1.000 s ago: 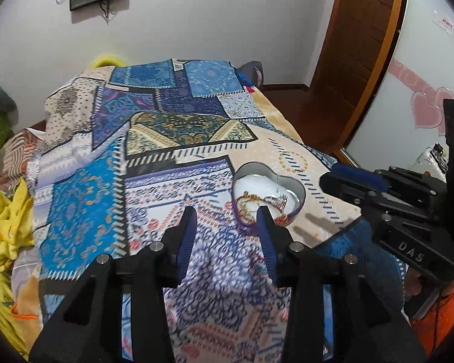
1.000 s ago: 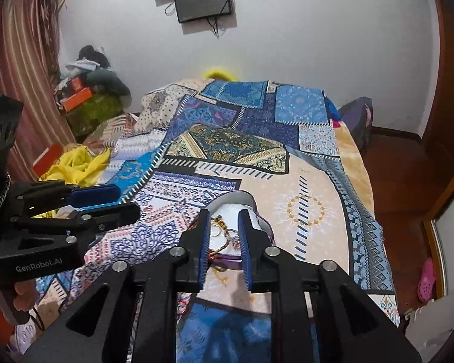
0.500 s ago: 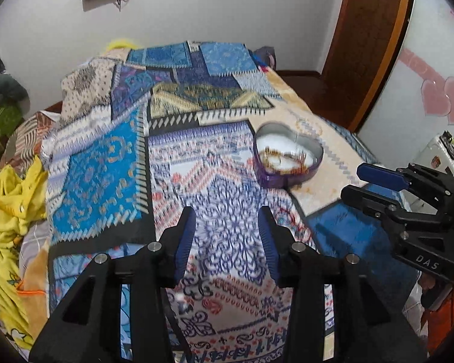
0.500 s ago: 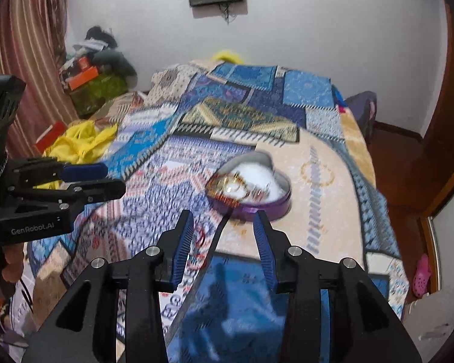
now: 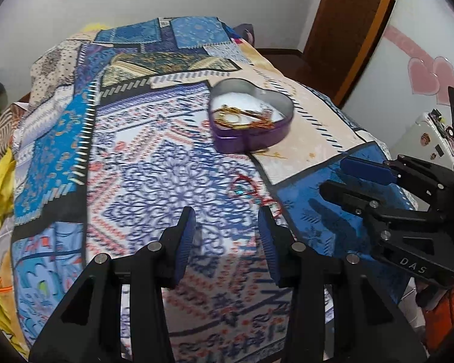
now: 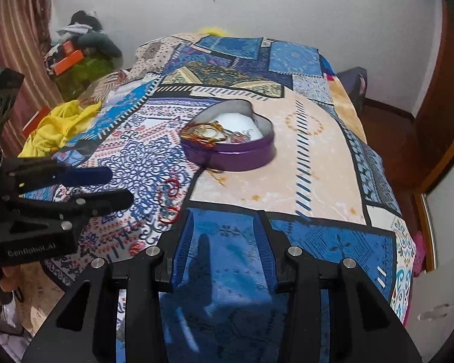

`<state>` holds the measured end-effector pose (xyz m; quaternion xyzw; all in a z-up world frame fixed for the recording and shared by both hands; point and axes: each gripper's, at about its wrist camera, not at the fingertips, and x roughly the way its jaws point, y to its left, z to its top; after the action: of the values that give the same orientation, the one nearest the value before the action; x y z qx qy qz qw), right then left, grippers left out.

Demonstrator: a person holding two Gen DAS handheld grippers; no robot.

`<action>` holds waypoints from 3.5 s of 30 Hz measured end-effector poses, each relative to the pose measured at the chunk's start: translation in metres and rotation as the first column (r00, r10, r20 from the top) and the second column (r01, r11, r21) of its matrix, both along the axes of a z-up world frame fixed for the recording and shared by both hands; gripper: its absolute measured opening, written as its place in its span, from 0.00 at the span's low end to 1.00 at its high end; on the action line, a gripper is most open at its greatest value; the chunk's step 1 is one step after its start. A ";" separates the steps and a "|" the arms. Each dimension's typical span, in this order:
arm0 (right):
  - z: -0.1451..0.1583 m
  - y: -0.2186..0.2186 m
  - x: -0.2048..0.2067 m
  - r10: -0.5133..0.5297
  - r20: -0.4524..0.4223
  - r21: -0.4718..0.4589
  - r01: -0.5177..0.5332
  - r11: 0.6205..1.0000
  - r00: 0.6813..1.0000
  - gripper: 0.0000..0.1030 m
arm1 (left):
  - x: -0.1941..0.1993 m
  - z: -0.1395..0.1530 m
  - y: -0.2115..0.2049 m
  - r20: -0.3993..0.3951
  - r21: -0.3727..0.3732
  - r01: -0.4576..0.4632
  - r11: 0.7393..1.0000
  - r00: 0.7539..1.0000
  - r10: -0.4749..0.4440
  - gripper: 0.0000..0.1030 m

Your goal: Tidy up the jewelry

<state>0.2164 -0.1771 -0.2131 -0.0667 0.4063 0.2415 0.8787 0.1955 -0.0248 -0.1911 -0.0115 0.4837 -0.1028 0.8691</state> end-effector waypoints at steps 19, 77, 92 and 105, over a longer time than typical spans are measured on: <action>-0.006 -0.007 0.002 -0.009 -0.015 0.042 0.009 0.999 1.000 0.36 | 0.031 -0.020 -0.012 -0.117 -0.156 -0.043 0.987 0.993 0.025 0.06; 0.038 0.011 0.011 -0.007 0.151 0.088 -0.006 0.996 0.988 0.08 | 0.006 0.087 0.016 0.228 -0.107 -0.052 0.993 0.971 0.076 0.05; 0.060 0.017 0.026 -0.016 0.229 0.128 -0.014 0.992 0.973 0.08 | 0.030 0.103 0.002 0.278 -0.106 -0.020 0.994 0.959 0.049 0.05; 0.045 0.024 0.055 -0.030 0.184 0.104 0.011 0.995 0.982 0.08 | 0.058 0.085 0.001 0.238 -0.139 -0.020 0.990 0.970 0.053 0.05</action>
<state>0.2719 -0.1534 -0.1685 -0.0396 0.3107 0.2455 0.9174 0.2530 -0.0239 -0.1063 -0.0668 0.3664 -0.1199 0.9203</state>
